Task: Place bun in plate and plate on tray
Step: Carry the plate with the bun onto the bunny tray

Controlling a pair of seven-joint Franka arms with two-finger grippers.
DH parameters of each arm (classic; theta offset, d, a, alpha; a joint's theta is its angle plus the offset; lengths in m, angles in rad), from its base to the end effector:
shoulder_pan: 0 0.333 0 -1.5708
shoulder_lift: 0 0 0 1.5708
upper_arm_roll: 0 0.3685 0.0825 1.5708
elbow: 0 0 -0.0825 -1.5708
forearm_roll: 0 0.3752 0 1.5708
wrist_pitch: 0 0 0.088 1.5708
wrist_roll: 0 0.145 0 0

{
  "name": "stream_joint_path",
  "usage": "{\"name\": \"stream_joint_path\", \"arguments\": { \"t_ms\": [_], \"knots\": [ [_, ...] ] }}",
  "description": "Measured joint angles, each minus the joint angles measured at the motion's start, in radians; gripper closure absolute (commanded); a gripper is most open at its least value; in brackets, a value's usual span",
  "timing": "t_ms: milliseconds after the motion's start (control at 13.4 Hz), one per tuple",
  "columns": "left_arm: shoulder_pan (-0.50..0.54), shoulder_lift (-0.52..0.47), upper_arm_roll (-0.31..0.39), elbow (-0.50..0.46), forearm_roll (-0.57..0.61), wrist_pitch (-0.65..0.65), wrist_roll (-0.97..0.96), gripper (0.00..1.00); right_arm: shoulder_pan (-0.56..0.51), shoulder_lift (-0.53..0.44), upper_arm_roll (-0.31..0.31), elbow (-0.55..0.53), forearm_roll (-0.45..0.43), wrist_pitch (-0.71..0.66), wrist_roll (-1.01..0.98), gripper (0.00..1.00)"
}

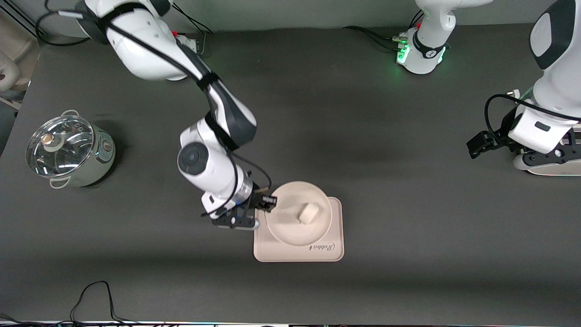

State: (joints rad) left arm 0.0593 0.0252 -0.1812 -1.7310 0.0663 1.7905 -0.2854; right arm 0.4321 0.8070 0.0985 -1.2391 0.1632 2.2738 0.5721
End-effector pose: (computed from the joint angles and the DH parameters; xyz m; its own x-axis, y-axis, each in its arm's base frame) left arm 0.5655 -0.0600 0.5698 0.9877 0.1484 0.0500 0.1508 -0.9874 -0.0485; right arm 0.7088 0.3992 0.3118 0.9817 -0.1796 0.0626 -0.1537 -0.9430 -0.2952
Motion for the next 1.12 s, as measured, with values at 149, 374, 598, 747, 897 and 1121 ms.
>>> {"name": "stream_joint_path", "arguments": {
  "t_ms": [149, 374, 598, 747, 897, 1121],
  "knots": [
    [-0.002, 0.005, -0.004, 0.000, 0.000, 0.000, 0.000, 0.00, -0.004, 0.103, 0.000, 0.057, 0.000, 0.070, -0.001, 1.00],
    [-0.008, 0.004, -0.009, 0.001, -0.001, 0.000, 0.000, 0.00, 0.002, 0.209, 0.006, 0.083, 0.000, 0.168, -0.001, 1.00],
    [-0.012, 0.007, -0.011, 0.000, -0.001, -0.001, 0.000, 0.00, 0.004, 0.233, 0.010, 0.095, 0.012, 0.185, -0.001, 0.85],
    [-0.012, 0.015, -0.011, 0.000, -0.001, -0.002, 0.000, 0.00, 0.003, 0.234, 0.010, 0.099, 0.016, 0.198, -0.001, 0.00],
    [-0.013, 0.026, -0.012, 0.000, -0.001, -0.001, 0.000, 0.00, 0.004, 0.234, 0.011, 0.106, 0.017, 0.201, -0.001, 0.00],
    [-0.013, 0.030, -0.012, 0.001, -0.001, -0.001, 0.000, 0.00, 0.003, 0.225, 0.011, 0.132, 0.017, 0.197, -0.001, 0.00]
  ]
}}
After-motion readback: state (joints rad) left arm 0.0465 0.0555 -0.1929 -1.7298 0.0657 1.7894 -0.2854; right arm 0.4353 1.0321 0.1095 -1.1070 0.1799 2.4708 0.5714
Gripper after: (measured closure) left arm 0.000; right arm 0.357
